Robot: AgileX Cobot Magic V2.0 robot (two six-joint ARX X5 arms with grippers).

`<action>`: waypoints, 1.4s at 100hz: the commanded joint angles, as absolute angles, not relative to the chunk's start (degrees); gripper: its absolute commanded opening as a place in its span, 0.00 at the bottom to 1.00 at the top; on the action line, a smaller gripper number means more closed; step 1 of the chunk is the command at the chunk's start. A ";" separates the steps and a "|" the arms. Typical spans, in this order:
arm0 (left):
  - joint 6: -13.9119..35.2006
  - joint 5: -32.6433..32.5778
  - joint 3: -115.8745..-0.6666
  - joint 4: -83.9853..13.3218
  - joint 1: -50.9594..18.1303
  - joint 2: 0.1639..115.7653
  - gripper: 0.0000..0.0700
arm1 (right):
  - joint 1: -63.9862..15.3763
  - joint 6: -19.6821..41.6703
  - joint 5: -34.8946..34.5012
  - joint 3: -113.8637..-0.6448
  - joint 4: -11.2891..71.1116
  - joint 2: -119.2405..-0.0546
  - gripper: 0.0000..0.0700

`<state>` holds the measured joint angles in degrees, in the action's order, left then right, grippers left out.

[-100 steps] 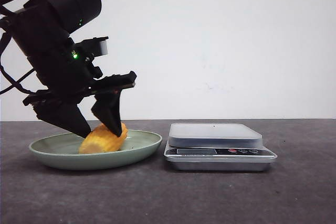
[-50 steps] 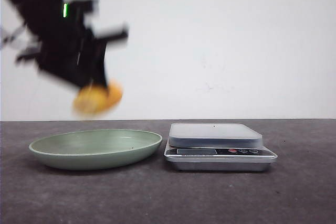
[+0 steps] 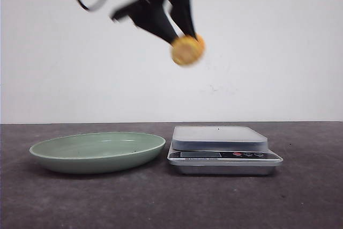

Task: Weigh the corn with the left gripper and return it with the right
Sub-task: 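Lift the corn with the left gripper and carry it over the scale, then lower the corn onto the scale, open the left gripper and withdraw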

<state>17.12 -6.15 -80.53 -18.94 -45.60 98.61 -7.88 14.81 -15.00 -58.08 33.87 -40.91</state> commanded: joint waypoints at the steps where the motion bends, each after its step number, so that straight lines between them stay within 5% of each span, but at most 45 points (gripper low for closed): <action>1: 18.70 -6.46 -82.96 -18.41 -46.37 102.56 0.01 | -8.12 14.15 -15.05 -59.24 33.71 -41.01 0.63; 39: 20.62 -6.37 -83.90 -18.20 -47.05 111.79 0.02 | -8.12 14.13 -15.00 -59.24 34.50 -41.01 0.63; 47: 20.60 -6.39 -83.90 -17.74 -47.20 111.81 0.12 | -8.12 14.11 -15.00 -59.24 34.79 -41.01 0.63; 61: 20.43 -5.98 -83.90 -17.10 -47.33 111.79 0.48 | -8.12 14.11 -15.00 -59.24 34.83 -41.04 0.63; 79: 20.29 -5.96 -83.96 -16.71 -47.62 111.79 0.53 | -8.12 14.09 -14.98 -59.24 34.83 -41.04 0.63; 88: 19.75 -5.98 -85.03 -17.65 -47.68 110.69 0.64 | -8.12 14.04 -15.00 -59.24 34.83 -41.04 0.63; 113: 13.82 -8.16 -87.61 -19.55 -47.51 97.47 0.63 | -8.14 13.08 -15.03 -59.24 35.24 -41.10 0.63; 140: 8.29 -18.63 -87.59 -32.69 -43.94 73.32 0.62 | -9.67 13.06 -15.29 -59.24 34.04 -42.83 0.63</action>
